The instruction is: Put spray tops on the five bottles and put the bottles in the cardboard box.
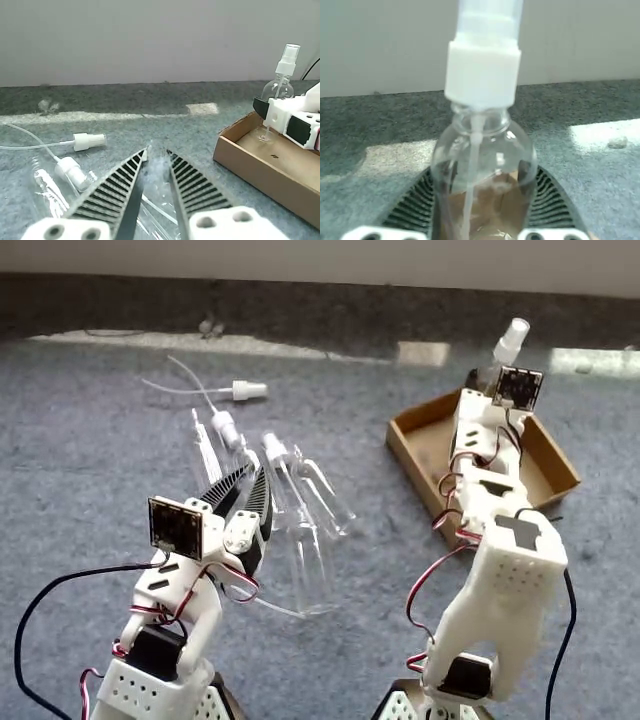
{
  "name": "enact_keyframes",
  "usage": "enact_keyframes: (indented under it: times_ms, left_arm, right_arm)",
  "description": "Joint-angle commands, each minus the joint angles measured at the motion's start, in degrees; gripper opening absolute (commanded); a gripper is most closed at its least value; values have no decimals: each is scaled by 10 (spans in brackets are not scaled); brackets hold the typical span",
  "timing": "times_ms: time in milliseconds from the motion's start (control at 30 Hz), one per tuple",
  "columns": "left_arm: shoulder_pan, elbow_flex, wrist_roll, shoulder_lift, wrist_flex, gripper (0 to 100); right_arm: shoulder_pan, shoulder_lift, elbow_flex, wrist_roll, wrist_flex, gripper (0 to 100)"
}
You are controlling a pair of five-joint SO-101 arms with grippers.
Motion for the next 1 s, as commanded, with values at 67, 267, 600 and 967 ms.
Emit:
enact_keyframes:
  times_ms: [67,267,600,967]
  left_arm:
    - [-5,9,5,-7,2,5]
    - [-5,9,5,-7,2,5]
    - [-5,9,4,-7,2,5]
    - [-5,9,4,-7,2,5]
  right_arm:
    - [16,-7,-26,3,-15,175]
    - [24,-8,-23,3,-15,246]
    - [27,-8,-22,3,-15,250]
    - [21,-10,-24,7,-11,300]
